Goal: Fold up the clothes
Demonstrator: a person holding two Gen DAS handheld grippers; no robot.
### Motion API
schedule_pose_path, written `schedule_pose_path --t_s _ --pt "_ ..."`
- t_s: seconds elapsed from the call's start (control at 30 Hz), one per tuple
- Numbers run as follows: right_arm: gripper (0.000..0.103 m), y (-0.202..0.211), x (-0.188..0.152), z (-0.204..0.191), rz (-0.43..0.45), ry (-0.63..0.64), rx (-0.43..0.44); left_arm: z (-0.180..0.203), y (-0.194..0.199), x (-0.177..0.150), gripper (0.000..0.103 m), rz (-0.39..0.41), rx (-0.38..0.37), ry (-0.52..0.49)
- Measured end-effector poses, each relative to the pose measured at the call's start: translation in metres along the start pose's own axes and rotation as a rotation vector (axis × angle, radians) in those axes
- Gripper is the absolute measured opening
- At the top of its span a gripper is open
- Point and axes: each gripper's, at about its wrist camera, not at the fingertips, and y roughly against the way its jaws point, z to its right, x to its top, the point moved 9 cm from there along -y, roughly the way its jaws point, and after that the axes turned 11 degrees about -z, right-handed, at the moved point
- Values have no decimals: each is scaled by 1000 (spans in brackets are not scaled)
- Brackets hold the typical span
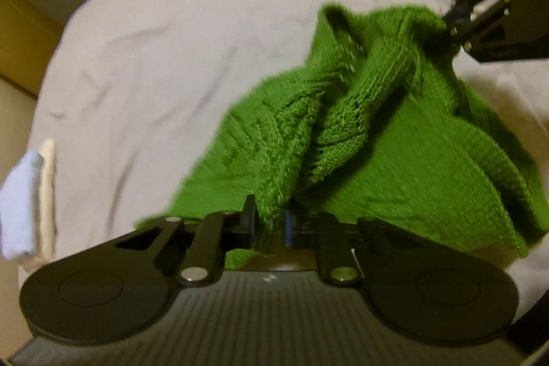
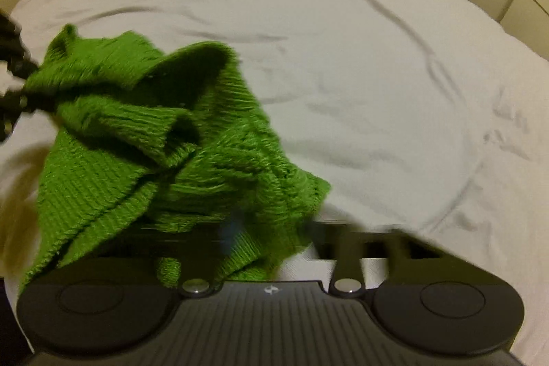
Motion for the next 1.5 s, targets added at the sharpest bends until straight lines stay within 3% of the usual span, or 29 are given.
schedule_pose_path --t_s 0.27,0.47,0.57,0.6,0.63,0.67,0.7,0.77,0.9,1.0,1.1,1.17,1.27,1.3,1.4,1.5 --pt "8 61 45 34 191 -184 -80 -107 37 73 7 198 136 58" --pt "7 108 104 70 338 -292 -217 -183 35 146 8 307 82 127" --pt "10 110 133 95 342 -394 -252 -205 23 182 14 317 39 157" --pt "13 109 142 104 334 -436 -258 -209 15 187 18 299 31 170" --pt "39 106 146 112 310 -483 -254 -214 7 193 28 282 22 183" --pt "68 102 149 119 281 -532 -248 -218 -1 198 28 266 14 196" --pt "75 102 148 122 268 -571 -237 -219 -6 196 28 257 15 190" --pt "81 107 132 124 274 -647 -199 -221 -14 190 30 238 17 178" --pt "83 95 65 109 196 -854 -55 -184 -21 148 30 189 -134 73" --pt "83 70 -4 71 75 -1014 59 -132 -16 108 31 159 -211 -88" --pt "83 53 -61 14 -77 -1053 112 -77 -5 67 33 135 -299 -215" --pt "83 48 -87 -14 -148 -1033 135 -56 -11 66 41 144 -284 -281" --pt "83 42 -102 -54 -214 -979 164 -25 -19 64 44 156 -262 -380" --pt "83 43 -105 -63 -221 -957 167 -15 -22 64 45 161 -254 -413" --pt "83 47 -114 -82 -234 -900 175 16 -30 62 64 173 -231 -512" --pt "83 32 -109 -89 -237 -862 194 47 -38 60 66 185 -208 -611"
